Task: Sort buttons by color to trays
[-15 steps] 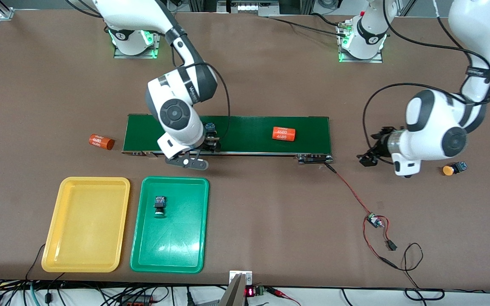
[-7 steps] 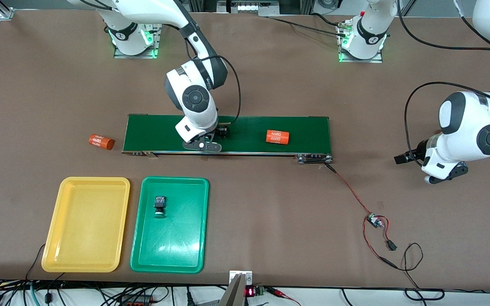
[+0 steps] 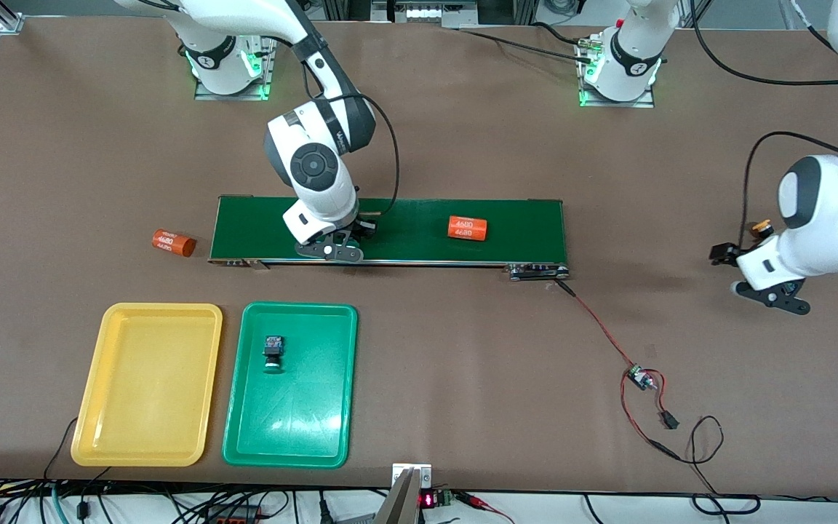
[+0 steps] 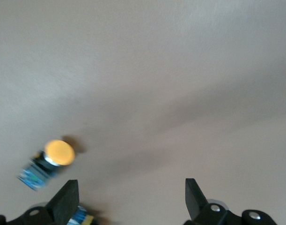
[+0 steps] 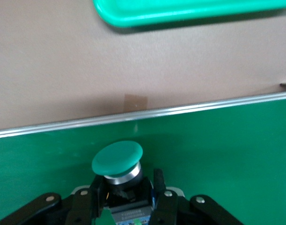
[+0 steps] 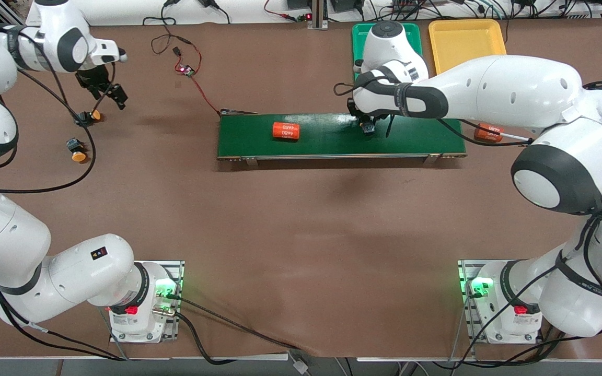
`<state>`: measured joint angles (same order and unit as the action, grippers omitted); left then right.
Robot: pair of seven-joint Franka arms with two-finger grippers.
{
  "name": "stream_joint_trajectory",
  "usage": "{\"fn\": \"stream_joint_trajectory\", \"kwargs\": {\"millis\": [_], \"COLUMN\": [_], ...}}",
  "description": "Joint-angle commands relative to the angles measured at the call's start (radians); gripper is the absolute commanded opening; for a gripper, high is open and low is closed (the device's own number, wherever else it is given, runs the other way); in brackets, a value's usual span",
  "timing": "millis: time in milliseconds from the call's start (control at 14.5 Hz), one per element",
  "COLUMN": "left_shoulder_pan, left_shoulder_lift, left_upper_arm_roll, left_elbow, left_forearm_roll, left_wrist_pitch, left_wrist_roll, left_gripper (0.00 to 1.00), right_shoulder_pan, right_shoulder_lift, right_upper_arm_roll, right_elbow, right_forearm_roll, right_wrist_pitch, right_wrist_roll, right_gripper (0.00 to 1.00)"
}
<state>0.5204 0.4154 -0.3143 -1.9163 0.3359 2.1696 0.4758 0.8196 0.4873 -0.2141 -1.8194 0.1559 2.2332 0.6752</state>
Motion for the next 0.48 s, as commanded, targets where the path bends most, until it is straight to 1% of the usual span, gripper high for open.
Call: {"fn": "stream_joint_trajectory", "kwargs": {"millis": [0,138,275,413], "left_shoulder_pan": [0.062,0.079,0.099,0.11], "left_shoulder_lift": [0.019,0.048,0.121,0.199], "left_upper_arm_roll": [0.004,0.053,0.089,0.101], "left_elbow": [0.002,0.011,0.049,0.1], "left_forearm_roll": [0.02,0.022,0.018,0.017], "left_wrist_pitch": [0.077,0.165,0.269,0.35], "left_wrist_roll": [0.293,0.484,0.668,0.818], "left_gripper": [1.0,1.0,1.0,1.0], "right_shoulder_pan": [-0.028,-0.072,-0.097,-0.125], "right_shoulder_lift": [-0.012,-0.001,0.069,0.15], "right_upper_arm_roll": [0.006,0.007,0.006,0.006], "right_elbow": [0.046,0.106,0.214,0.322], "right_forearm_roll": [0.011,0.011,0.011,0.005], "right_wrist_pitch": [-0.018,-0.021,-0.035,-0.061], "right_wrist_roll": [0.003,-0.003,-0.006,-0.008], "right_gripper": [0.0,0.0,0.0,0.0]}}
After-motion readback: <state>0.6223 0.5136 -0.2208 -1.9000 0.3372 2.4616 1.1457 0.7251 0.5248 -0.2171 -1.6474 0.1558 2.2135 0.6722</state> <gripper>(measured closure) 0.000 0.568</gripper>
